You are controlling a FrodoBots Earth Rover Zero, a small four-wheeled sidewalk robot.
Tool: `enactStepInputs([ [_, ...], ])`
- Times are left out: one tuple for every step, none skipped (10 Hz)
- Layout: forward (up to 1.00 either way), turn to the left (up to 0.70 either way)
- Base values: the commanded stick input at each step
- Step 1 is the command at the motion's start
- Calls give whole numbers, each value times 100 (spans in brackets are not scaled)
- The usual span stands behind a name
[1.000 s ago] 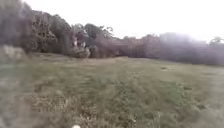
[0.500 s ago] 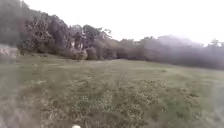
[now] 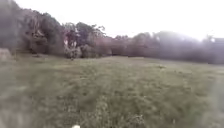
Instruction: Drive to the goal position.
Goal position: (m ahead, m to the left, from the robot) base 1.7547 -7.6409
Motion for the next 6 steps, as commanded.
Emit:
enactStepInputs([
  [70,0],
  [70,0],
  [70,0],
  [70,0],
  [70,0],
  [70,0],
])
